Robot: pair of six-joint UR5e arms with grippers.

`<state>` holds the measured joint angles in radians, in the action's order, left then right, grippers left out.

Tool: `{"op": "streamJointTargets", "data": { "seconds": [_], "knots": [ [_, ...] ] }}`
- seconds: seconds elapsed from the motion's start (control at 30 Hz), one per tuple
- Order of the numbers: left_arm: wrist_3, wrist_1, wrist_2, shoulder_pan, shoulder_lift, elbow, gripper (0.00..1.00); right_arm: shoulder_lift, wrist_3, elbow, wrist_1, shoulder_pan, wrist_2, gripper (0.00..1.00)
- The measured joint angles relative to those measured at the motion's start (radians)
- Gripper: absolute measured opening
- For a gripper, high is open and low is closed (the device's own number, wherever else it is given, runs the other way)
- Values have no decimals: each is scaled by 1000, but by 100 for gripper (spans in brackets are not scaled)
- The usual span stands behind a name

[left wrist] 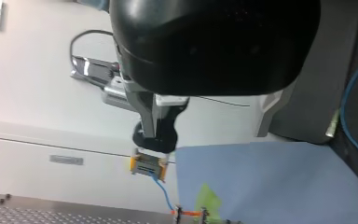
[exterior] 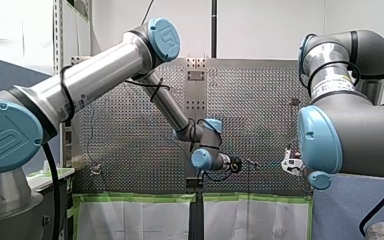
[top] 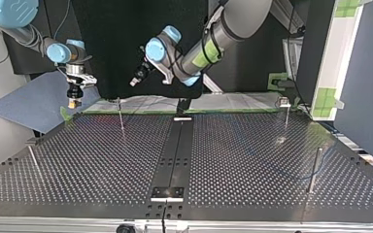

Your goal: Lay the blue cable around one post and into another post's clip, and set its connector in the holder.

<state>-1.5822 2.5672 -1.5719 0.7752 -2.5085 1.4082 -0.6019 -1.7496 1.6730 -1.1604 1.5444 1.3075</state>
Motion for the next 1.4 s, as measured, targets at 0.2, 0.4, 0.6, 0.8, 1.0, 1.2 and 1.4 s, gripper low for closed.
{"op": "streamJointTargets", "data": {
  "seconds": [0.2,0.4,0.6,0.8,1.0,1.2,1.4],
  "knots": [
    [-61,-61,-51,9,-1,0,98,5,-3,0,-1,0,0,36],
    [-112,-111,-101,10,-1,0,98,12,-8,0,-2,0,-1,36],
    [-162,-130,-151,10,-1,0,98,14,-14,0,-2,0,-2,36],
    [-191,-123,-179,10,-1,0,98,16,-15,0,0,0,-1,36],
    [-206,-118,-175,11,-1,0,98,16,-15,0,1,0,-2,36],
    [-230,-113,-169,11,-1,0,98,18,-15,0,0,0,-2,36],
    [-234,-110,-170,12,-2,0,98,18,-15,0,-1,0,-2,36]
  ]
}}
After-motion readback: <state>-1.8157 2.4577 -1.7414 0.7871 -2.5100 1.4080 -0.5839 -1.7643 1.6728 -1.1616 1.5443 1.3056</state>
